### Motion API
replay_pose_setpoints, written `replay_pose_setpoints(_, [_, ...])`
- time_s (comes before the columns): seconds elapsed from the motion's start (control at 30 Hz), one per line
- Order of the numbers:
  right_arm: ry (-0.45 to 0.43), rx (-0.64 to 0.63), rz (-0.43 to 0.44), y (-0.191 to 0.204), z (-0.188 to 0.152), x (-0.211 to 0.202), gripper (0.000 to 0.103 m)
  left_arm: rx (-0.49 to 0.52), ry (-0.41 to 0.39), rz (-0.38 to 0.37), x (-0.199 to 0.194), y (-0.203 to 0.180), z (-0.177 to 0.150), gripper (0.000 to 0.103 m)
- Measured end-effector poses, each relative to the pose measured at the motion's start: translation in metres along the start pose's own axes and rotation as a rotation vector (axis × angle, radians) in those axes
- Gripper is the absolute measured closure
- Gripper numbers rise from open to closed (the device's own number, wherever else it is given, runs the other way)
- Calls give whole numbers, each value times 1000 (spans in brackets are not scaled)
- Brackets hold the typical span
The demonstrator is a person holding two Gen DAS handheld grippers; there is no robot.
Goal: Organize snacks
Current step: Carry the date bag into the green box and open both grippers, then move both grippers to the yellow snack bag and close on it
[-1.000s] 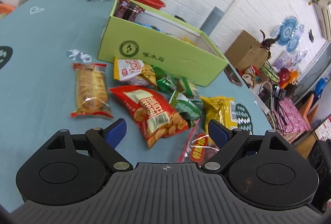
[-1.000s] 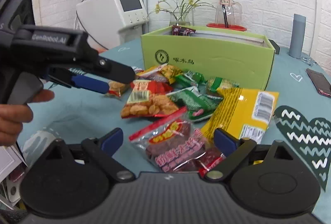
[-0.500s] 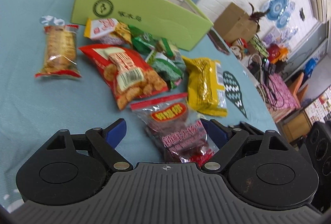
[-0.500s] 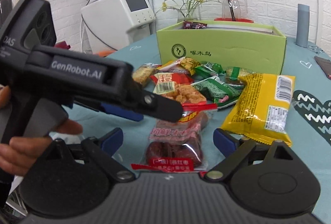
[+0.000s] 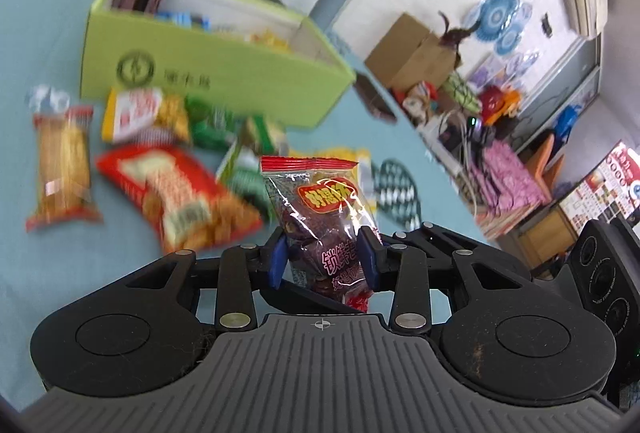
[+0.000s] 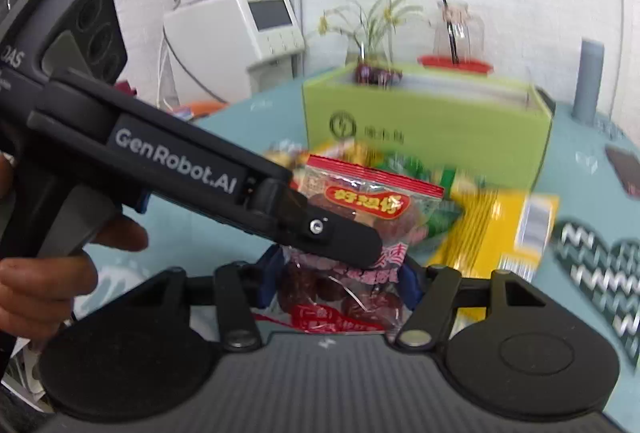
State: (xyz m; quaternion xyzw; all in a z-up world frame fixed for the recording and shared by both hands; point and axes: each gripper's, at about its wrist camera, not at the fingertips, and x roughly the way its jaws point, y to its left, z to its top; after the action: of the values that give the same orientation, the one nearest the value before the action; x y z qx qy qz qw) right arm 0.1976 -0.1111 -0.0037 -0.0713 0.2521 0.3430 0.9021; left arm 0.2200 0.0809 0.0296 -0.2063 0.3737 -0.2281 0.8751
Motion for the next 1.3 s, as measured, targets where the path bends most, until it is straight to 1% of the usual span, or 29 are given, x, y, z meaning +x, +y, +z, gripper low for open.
replay_pose_setpoints(0.07, [-26,-48,-2,-4,23,11,35,11,-32,8,-1,1,25,86])
replay_pose_setpoints(0.1, [-36,-65,2,-7,34,18,35,17,-48,14,1,2,39,84])
replay_pose_setpoints(0.2, [-64,-121,-4,-17,72,44,35,40,-94,44,7,8,87,84])
replay_pose_setpoints(0.37, [-48,-117,39,-35,130,101,35,73,-125,120,23,29,150,84])
replay_pose_setpoints(0.5, [-13,-127,72,-38,156,149,35,55,-118,176,38,64,185,83])
replay_pose_setpoints(0.6, [31,-107,109,-41,162,185,34,41,-99,223,53,90,196,82])
replay_pose_setpoints(0.63, [52,-93,126,-42,163,197,33,30,-92,241,57,99,195,81])
replay_pose_setpoints(0.67, [73,-76,144,-44,161,207,31,25,-88,256,60,105,194,77])
replay_pose_setpoints(0.7, [87,-62,157,-45,158,213,30,20,-88,278,62,111,191,67])
replay_pose_setpoints(0.73, [93,-55,160,-45,155,216,27,15,-95,297,61,114,188,52])
replay_pose_setpoints(0.77, [85,-59,158,-45,152,214,21,13,-116,306,58,116,184,50])
replay_pose_setpoints(0.8, [65,-67,142,-44,149,206,18,15,-140,287,50,115,179,45])
replay_pose_setpoints(0.83, [37,-77,122,-43,147,196,9,16,-163,280,43,112,175,37])
replay_pose_setpoints(0.87, [6,-84,101,-43,144,183,10,23,-189,280,35,108,172,34])
replay_pose_setpoints(0.9, [-21,-83,86,-45,143,171,10,37,-216,284,27,102,168,27])
replay_pose_setpoints(0.97, [-73,-60,75,-48,131,140,9,69,-264,292,11,87,157,24])
replay_pose_setpoints(1.03, [-107,-7,74,-54,113,109,9,84,-276,283,3,74,142,20])
replay_pose_setpoints(1.07, [-115,29,70,-56,102,95,1,88,-272,270,1,67,133,19])
replay_pose_setpoints(1.17, [-112,142,31,-60,61,57,2,89,-231,222,5,51,102,18])
replay_pose_setpoints(1.23, [-112,209,-13,-62,33,34,2,83,-186,183,14,41,82,18])
replay_pose_setpoints(1.3, [-87,268,-63,-62,7,14,2,68,-130,140,27,31,63,18])
